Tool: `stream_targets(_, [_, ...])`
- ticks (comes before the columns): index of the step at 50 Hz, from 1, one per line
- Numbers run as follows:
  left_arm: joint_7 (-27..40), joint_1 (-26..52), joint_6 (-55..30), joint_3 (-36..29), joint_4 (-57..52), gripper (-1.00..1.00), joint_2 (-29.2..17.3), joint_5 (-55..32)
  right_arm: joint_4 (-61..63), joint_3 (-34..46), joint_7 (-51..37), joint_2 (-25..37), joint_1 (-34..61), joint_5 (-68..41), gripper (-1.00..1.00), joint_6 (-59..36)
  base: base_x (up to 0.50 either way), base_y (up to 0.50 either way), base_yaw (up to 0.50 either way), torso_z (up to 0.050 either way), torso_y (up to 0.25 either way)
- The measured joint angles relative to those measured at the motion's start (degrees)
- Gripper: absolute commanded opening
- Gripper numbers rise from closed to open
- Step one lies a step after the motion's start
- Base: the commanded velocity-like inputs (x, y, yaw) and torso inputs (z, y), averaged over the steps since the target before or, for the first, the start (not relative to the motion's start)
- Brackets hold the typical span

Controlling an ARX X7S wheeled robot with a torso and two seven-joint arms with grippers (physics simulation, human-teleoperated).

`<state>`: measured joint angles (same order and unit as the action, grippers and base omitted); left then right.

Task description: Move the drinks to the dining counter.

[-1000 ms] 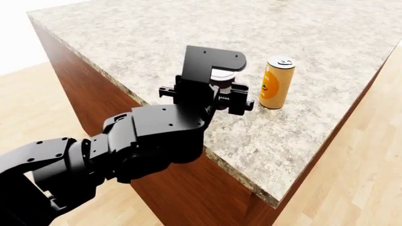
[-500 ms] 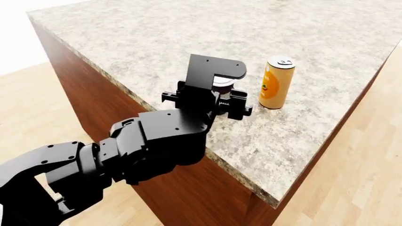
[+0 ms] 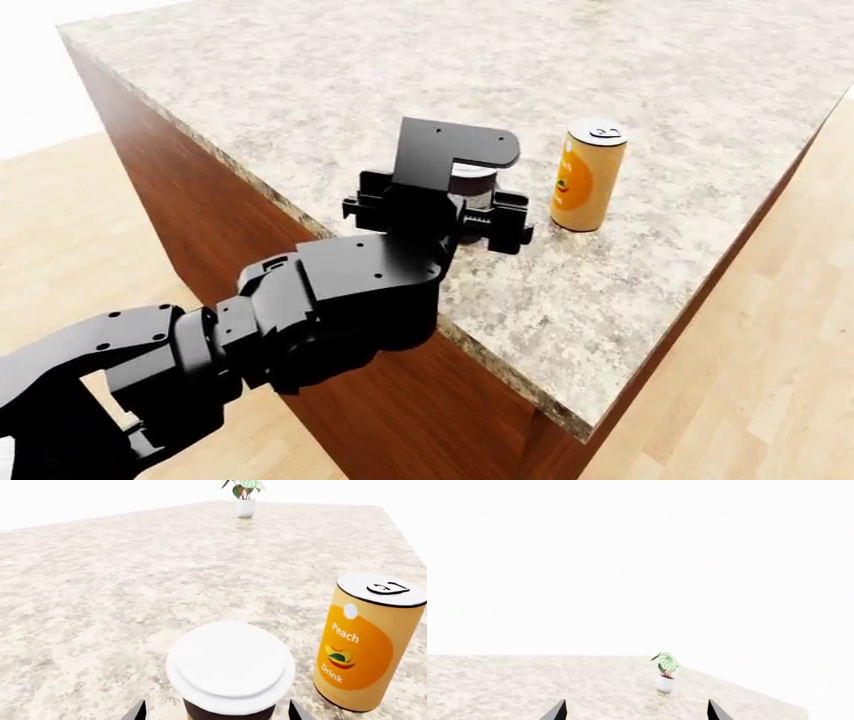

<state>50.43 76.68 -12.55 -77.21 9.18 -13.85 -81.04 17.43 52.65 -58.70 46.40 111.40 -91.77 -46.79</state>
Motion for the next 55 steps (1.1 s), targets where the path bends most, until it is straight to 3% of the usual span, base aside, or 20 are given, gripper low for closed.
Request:
stream_targets(18, [0.2,0.1,0.1,0.3,-1.7,1.00,-0.7,-0.2,0.0,-0.2,0.0,-0.2,0.0,0.1,1.00,-0.1,0.00,0.00,0.00,0.000,0.000])
stream_targets(40, [3.0,7.8,-0.7,5.1,-18.1,1.00,-4.4,-2.5,0.2,-0.5,-0.1,-0.4,0.2,-0.1,1.00,-0.4,0.00,0.00,0.00,0.000,0.000])
stream_targets(47, [6.2,12.3,-1.2,8.7,-23.3,1.00,-7.3,-5.2,0.3,-0.6,-0.5,-0.6,0.7,-0.3,1.00,-0.8,0.00,0.00,0.00,0.000,0.000])
stream_targets(55, [12.2,19.7,-3.3,13.7,-29.7,1.00,-13.7,-10.4,-0.1,-0.9,-1.0,-1.3,0.3,-0.4,1.00,0.1,0.07,-0.07,-0.22,0.000,0.000])
